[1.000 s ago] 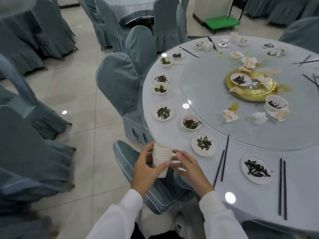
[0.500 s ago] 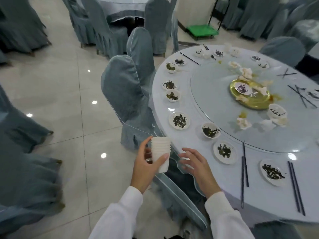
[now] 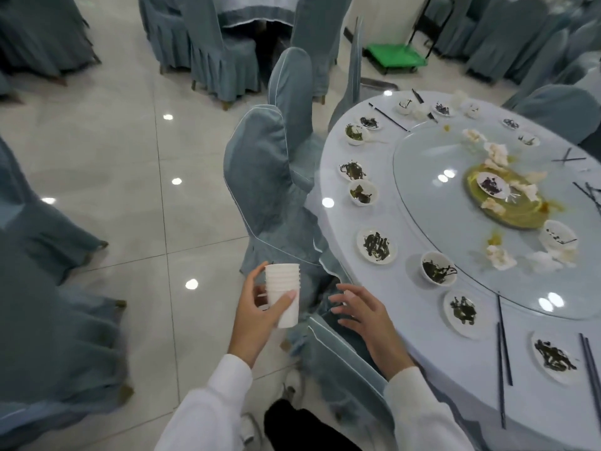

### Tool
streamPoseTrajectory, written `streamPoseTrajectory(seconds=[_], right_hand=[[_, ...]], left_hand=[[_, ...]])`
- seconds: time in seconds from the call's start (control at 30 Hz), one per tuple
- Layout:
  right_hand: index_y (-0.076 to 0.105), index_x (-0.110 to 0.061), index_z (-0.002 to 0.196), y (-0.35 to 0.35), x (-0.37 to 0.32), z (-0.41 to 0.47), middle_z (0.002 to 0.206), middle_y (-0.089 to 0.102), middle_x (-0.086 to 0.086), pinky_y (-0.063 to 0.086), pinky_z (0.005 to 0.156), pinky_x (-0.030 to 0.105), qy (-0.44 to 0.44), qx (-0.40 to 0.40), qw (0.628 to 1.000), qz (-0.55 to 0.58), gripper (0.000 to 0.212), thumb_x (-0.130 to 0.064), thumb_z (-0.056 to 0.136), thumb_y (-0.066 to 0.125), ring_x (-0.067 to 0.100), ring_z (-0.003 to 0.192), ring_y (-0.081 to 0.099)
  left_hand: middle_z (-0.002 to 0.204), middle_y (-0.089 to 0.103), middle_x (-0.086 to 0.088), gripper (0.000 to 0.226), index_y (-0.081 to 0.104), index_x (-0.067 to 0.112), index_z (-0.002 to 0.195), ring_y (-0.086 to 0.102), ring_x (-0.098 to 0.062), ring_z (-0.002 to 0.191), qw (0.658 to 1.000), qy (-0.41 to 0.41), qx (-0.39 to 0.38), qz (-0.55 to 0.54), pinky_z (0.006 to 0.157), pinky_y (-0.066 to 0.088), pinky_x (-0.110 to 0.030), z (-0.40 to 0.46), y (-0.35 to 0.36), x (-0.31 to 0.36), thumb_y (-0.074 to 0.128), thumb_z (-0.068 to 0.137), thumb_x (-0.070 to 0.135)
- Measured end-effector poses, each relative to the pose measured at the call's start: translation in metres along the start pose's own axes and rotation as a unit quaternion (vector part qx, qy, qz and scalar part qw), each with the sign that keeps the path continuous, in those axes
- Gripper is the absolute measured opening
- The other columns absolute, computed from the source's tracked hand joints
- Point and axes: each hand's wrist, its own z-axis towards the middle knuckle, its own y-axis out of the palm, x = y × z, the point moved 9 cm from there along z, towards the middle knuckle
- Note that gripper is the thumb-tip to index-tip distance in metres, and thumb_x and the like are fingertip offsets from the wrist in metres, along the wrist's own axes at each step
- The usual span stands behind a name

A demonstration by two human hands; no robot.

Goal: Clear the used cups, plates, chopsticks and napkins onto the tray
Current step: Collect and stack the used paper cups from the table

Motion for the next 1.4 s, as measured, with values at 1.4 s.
streamPoseTrajectory(seconds=[1.4], right_hand=[[0.070,-0.032,0.124,0.076,-0.102,0.290,0.124,0.074,0.000,0.062,0.076,0.034,-0.021,0.293,0.941,0.169,0.050,-0.052,0.080,0.079,0.026,0.108,0.072]], left_hand=[[0.133,0.062,0.001,0.021,0.071,0.026,0.118,0.051,-0.025,0.130,0.894,0.191,-0.124,0.385,0.113,0.039,-0.046,0.494,0.005,0.192,0.072,0.096,0.024]])
